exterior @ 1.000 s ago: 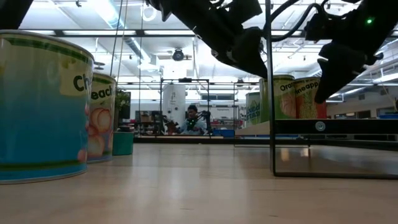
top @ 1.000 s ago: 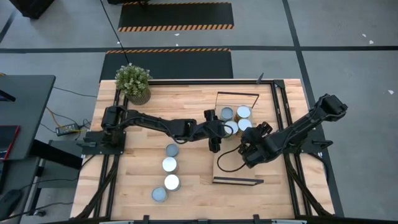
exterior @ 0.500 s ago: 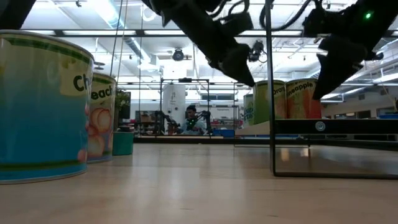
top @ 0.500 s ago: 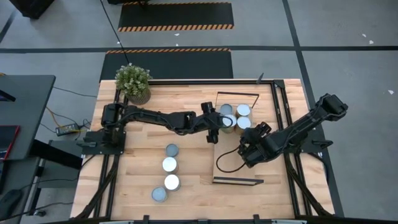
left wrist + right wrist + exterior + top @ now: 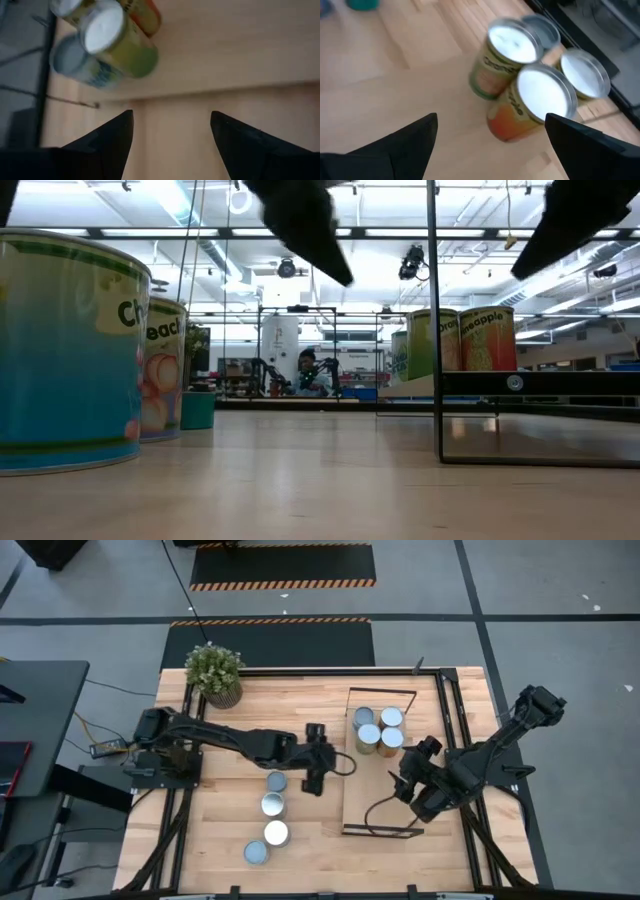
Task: Pick and place cans onto a shelf
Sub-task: Put the canned peaches on the shelf
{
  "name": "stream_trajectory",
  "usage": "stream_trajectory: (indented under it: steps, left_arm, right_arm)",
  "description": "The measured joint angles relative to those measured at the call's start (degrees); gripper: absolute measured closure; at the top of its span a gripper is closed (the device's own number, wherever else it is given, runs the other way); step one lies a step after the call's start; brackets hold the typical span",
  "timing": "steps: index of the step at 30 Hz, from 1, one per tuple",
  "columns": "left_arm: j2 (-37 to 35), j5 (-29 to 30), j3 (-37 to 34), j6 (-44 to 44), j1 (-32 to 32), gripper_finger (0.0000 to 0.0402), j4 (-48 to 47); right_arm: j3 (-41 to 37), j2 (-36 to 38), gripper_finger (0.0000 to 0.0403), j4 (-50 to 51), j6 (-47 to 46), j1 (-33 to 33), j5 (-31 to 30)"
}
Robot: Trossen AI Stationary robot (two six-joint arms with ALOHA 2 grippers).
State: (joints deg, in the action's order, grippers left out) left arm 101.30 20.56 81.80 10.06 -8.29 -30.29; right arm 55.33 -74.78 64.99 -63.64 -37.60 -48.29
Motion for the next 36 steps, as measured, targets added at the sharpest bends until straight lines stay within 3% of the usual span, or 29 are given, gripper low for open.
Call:
stream_trajectory:
  steps: [5,11,18,26,36]
  left_arm:
    - [-5.84,-8.56,-4.54,-6.65,-1.48,0.0132,-7.03]
    - [-9.45,-18.99,-4.85,-22.08,-5.11,0.0132,-19.04]
    - [-9.53,-20.28,-4.85,-34.72,-11.93,0.0132,-28.79]
    - [-11.5,-18.85,-4.84,-49.16,-18.5,0.0132,-28.99]
    - [-11.24,-22.27,-4.83,-79.18,-31.29,0.0132,-26.92]
  right_arm:
    - [-0.02,1.27,0.0026,-0.72,1.56,-3.23,-2.68]
    - [-0.04,2.64,0.0026,-1.12,4.91,-4.01,-5.77]
    - [-0.04,2.77,0.0026,-1.3,8.27,-3.85,-7.68]
    - [-0.04,2.77,0.0026,-1.27,10.31,-3.85,-8.03]
    - [-0.04,2.77,0.0026,-1.11,12.89,-2.53,-11.95]
